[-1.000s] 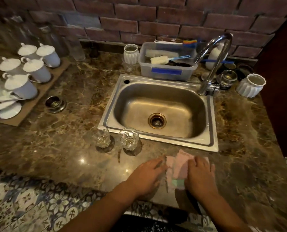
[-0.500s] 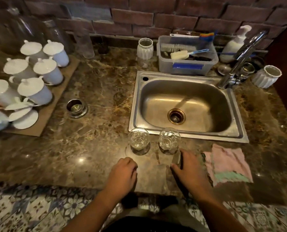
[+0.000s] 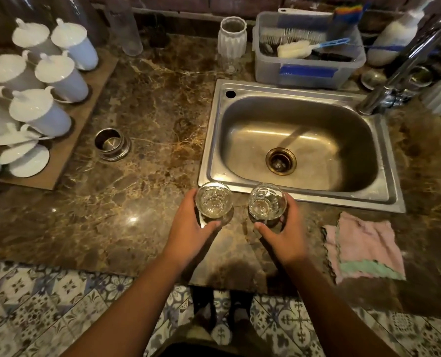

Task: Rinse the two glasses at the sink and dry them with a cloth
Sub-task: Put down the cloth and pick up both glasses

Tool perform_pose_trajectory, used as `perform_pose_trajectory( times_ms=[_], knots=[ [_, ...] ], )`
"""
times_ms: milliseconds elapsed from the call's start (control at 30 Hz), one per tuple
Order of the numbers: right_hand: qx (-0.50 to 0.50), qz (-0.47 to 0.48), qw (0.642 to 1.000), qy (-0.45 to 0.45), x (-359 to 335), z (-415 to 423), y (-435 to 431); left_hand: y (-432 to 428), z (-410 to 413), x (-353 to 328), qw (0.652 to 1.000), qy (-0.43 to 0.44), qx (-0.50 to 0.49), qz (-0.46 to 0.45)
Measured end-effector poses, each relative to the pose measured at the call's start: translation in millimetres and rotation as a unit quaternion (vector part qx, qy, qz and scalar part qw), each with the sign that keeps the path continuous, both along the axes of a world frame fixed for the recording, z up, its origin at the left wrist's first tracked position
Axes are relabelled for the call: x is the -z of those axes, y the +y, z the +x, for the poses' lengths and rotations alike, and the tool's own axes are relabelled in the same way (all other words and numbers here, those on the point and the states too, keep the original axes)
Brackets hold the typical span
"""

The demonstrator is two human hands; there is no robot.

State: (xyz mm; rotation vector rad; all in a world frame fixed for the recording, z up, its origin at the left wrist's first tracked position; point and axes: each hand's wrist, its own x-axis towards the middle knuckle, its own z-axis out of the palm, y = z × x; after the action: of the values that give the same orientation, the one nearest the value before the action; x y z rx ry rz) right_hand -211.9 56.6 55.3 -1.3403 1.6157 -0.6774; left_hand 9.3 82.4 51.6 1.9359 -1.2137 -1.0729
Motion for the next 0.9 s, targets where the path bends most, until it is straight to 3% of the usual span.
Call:
perform_pose_trajectory(
  times_ms=[200, 367, 533, 900],
  knots=[
    [-0.037, 0.005, 0.999, -0.005, -4, -8, -9, -4, 5, -1, 0.999, -0.028, 0.039, -0.001],
    [-0.118, -0.032, 0.988, 0.096, -22, -13, -19, -13, 7, -22, 0.990, -0.098, 0.100, -0.020],
    [-0.224, -0.078, 0.948, 0.213, -38, -8, -38, -27, 1, -36, 0.965, -0.184, 0.182, -0.047],
    [-0.371, -0.061, 0.855, 0.358, -62, 13, -61, -44, -14, -53, 0.894, -0.339, 0.292, 0.024]
  ],
)
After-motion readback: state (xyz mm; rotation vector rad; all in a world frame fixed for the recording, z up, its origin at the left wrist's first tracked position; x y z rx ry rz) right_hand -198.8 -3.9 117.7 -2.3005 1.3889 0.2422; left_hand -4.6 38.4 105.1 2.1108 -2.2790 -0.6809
